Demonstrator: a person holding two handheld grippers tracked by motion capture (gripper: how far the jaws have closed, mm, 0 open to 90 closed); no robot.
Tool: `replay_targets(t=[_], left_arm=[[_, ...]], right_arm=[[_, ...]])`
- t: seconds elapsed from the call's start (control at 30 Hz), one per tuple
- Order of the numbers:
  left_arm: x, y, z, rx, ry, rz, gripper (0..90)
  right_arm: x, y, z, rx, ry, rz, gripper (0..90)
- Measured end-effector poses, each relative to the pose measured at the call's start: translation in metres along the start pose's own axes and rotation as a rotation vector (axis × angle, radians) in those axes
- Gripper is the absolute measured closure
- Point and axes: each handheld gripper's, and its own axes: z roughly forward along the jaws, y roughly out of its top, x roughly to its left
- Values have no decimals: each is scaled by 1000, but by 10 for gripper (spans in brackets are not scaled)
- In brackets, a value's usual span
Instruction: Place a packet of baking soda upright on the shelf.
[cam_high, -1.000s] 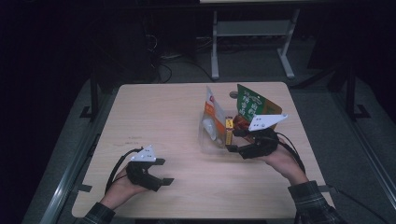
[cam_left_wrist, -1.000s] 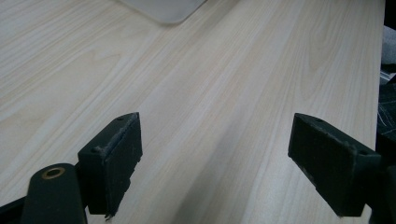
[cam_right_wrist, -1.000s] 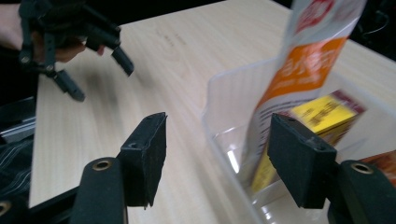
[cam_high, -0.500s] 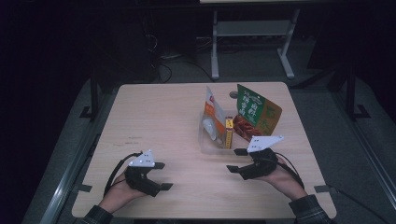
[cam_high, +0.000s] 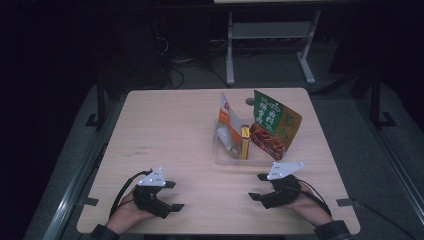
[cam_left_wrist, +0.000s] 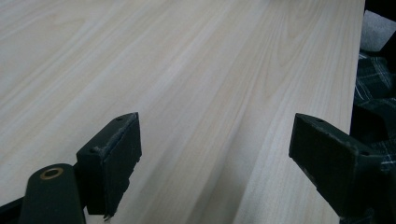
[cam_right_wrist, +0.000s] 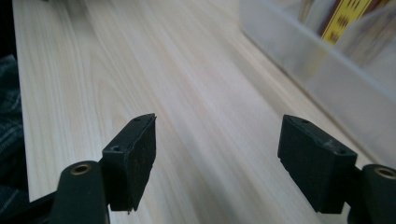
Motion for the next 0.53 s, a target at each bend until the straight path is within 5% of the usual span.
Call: replay_targets(t=[0.13, 0.53], left_arm=[[0, 1, 4, 26, 1, 22, 165], [1, 3, 6, 37, 5, 49, 166]], right_arm=[[0, -3, 2, 37, -9, -11, 274], [-1, -1, 2, 19, -7, -27, 260]])
